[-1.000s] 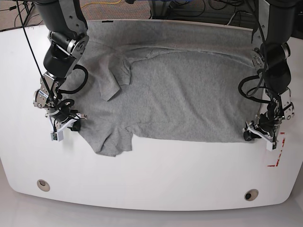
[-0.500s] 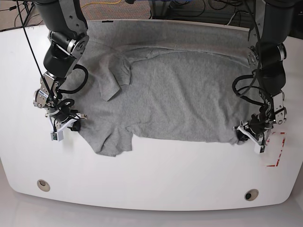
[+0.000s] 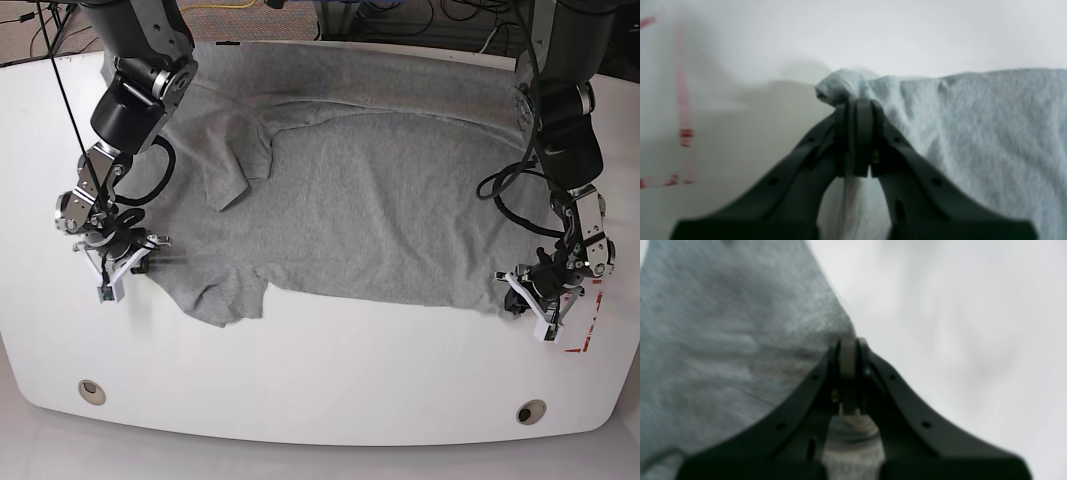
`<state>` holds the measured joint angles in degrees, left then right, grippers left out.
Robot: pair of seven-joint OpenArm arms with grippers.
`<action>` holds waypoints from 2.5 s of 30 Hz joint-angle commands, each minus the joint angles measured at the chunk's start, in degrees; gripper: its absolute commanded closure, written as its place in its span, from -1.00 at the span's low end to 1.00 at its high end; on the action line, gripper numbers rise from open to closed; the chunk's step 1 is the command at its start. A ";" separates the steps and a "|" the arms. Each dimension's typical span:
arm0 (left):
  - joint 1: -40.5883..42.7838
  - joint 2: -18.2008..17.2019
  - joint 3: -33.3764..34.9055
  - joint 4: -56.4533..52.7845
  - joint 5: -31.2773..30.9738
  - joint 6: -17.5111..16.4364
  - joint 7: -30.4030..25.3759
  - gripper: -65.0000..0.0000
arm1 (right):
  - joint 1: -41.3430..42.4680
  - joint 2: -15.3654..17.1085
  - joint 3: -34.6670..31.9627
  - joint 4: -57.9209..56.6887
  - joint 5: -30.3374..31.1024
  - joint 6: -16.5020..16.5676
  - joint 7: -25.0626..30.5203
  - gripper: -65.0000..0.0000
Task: Layout the t-shirt on the table in an organized manner, then fold the t-shirt properly
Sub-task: 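Lift the hem with both grippers and fold it over the shirt body, then release and regrasp the folded edge with the left gripper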
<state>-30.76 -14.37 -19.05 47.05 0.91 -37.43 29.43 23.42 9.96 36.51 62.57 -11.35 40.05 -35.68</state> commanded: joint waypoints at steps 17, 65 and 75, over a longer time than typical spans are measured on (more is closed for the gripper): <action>6.02 -0.97 -2.71 19.37 -0.78 -2.57 7.89 0.95 | -1.75 0.64 -0.07 19.94 1.46 -0.05 -14.74 0.98; 13.05 3.69 -6.31 24.29 -0.16 -2.57 13.51 0.15 | -21.27 -7.27 -0.07 49.30 1.55 -0.05 -32.67 0.96; 2.15 5.18 -4.56 8.47 -0.78 -2.53 13.16 -0.11 | -21.27 -7.89 -0.07 49.30 1.55 -0.05 -32.49 0.96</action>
<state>-25.93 -9.67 -24.29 55.79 1.37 -39.72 43.72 1.26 1.45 36.25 110.85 -9.80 40.10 -69.06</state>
